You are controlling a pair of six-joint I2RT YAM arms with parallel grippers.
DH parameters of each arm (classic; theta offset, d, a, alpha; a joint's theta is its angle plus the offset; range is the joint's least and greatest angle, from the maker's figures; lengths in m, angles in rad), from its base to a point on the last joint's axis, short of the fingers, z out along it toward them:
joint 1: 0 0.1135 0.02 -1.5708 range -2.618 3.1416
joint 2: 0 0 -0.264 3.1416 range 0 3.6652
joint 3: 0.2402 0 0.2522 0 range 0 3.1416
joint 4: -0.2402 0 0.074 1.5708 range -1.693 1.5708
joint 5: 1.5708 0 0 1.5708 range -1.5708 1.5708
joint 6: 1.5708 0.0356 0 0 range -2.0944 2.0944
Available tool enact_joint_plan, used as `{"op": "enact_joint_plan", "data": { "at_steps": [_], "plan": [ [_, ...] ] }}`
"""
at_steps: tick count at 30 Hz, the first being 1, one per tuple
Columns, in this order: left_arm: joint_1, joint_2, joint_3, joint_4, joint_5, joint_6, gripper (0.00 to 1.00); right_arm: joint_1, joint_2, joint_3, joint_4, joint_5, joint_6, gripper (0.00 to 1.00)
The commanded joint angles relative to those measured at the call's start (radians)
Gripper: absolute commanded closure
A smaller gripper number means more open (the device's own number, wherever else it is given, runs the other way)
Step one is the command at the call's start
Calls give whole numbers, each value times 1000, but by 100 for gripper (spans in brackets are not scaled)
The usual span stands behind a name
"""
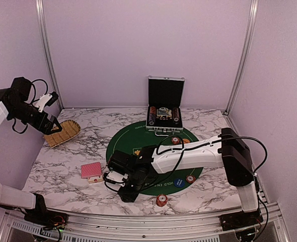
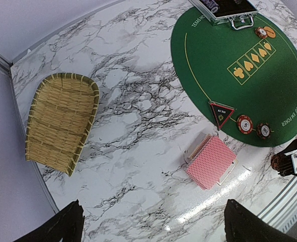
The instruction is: Distribute texas hold em gaming equipment
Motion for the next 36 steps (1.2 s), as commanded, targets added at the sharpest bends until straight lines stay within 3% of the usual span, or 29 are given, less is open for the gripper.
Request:
{"op": "enact_joint_plan", "data": {
  "at_steps": [1,18,28,36],
  "plan": [
    [-2,-15,15,-34,-3,13,1,-1,-9,39,17,31,9,76],
    [-1,-12,20,-35,6,5,1,-103,-167,14,-30,79,33,77],
    [-1,-12,21,-34,3,6,1,-427,-263,-125,9,146,-4,77],
    [-1,-16,23,-36,-7,8,1,-657,-203,-197,120,166,-7,78]
  ]
}}
